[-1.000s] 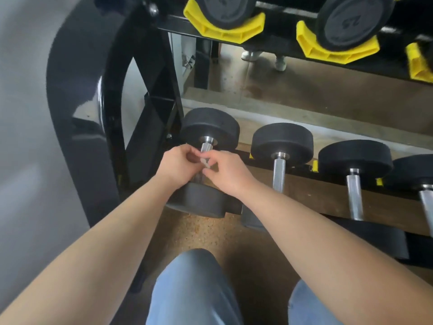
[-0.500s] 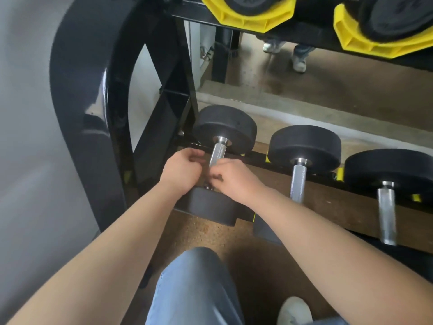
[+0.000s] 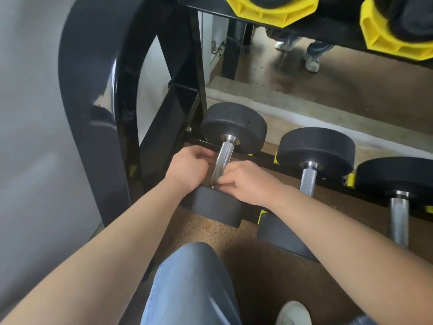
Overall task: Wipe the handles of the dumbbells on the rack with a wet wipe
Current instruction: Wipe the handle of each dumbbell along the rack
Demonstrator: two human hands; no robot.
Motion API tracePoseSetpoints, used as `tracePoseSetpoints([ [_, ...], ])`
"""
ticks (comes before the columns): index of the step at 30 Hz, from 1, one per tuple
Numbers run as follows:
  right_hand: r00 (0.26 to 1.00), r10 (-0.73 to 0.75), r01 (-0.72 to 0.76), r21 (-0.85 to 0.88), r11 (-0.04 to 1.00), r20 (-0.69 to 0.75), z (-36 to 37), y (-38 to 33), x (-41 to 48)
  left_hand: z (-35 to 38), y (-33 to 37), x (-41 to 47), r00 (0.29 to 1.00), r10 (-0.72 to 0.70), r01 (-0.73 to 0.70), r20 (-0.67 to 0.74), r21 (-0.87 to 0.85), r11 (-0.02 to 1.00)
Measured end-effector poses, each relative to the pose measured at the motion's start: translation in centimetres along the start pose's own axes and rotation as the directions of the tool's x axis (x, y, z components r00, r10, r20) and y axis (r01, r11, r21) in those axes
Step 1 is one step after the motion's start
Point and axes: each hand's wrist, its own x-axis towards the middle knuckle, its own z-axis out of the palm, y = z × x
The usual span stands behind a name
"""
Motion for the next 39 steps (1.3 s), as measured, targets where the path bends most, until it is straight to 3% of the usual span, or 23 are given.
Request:
tracePoseSetpoints([
  [5,0.978,0.131,-0.124,0.052,0.991,-0.159,0.3,-0.7,0.8,-0.1,0.2,-0.5,1.000,0.011,-0.011,0.000,0.001,1.000],
  [9,0.818,0.437,-0.390,0.197,0.899,-0.374,-0.9,0.1,2.4,-0.1,0.2,-0.4,1.000,0.013,-0.013,-0.005,0.011,1.000],
  [11,0.862,0.396,-0.362,0.164,0.918,-0.316,-1.1,0.2,2.0,-0.1,0.3,-0.6,1.000,0.010,-0.010,-0.002,0.013,1.000],
  [13,0.965,0.236,-0.225,0.096,0.970,-0.117,-0.8,-0.7,1.0,-0.2,0.5,-0.7,1.000,0.008,-0.008,0.002,0.004,1.000],
  [15,0.992,0.116,-0.119,0.064,0.991,0.040,-0.4,-1.3,0.3,-0.3,0.5,-0.7,1.000,0.003,-0.003,0.007,0.001,1.000],
  [16,0.995,0.092,-0.094,0.053,0.994,0.024,-0.4,-1.2,0.4,-0.2,0.5,-0.6,1.000,0.004,-0.004,0.011,0.003,1.000],
  [18,0.978,0.140,-0.138,0.023,0.990,-0.154,-0.2,-0.1,1.8,-0.1,0.4,-0.4,1.000,0.014,-0.015,0.009,0.009,1.000],
  [20,0.896,0.276,-0.291,0.010,0.957,-0.349,-0.6,1.1,3.3,0.0,0.3,-0.3,1.000,0.024,-0.024,-0.003,0.014,1.000],
  [22,0.822,0.348,-0.388,0.005,0.922,-0.452,-0.6,1.4,4.0,0.1,0.2,-0.2,1.000,0.025,-0.025,-0.007,0.007,1.000],
  [23,0.820,0.350,-0.390,0.006,0.921,-0.452,-0.3,1.1,3.7,0.1,0.2,-0.2,1.000,0.023,-0.023,-0.002,0.006,1.000],
  [25,0.895,0.288,-0.306,0.000,0.952,-0.341,-0.1,0.0,2.6,0.0,0.1,-0.2,1.000,0.021,-0.021,0.009,0.004,1.000],
  [27,0.975,0.175,-0.176,0.007,0.984,-0.134,0.2,-1.1,1.1,-0.2,0.1,-0.1,1.000,0.012,-0.012,0.017,-0.006,1.000],
  [29,0.987,0.161,-0.160,0.073,0.984,0.004,0.2,-1.3,0.4,-0.2,0.2,-0.1,0.999,0.003,-0.003,0.034,-0.010,1.000],
  [30,0.981,0.192,-0.189,0.101,0.977,-0.013,0.0,-1.1,0.5,-0.2,0.3,-0.1,0.999,0.002,-0.002,0.038,-0.014,1.000],
  [32,0.937,0.306,-0.286,0.134,0.949,-0.168,-0.2,-0.8,1.2,-0.1,0.5,-0.1,0.999,0.008,-0.008,0.044,-0.013,1.000],
  [35,0.762,0.538,-0.461,0.283,0.841,-0.360,-0.7,-0.5,2.7,-0.2,0.6,-0.2,0.999,0.001,-0.001,0.047,-0.007,1.000],
  [37,0.708,0.623,-0.520,0.353,0.778,-0.332,-0.6,-0.7,2.9,-0.1,0.5,-0.2,0.999,0.009,-0.009,0.048,-0.007,1.000],
  [39,0.726,0.645,-0.559,0.340,0.756,-0.241,-0.3,-1.4,2.3,-0.1,0.4,0.0,0.999,0.014,-0.014,0.047,-0.004,1.000],
])
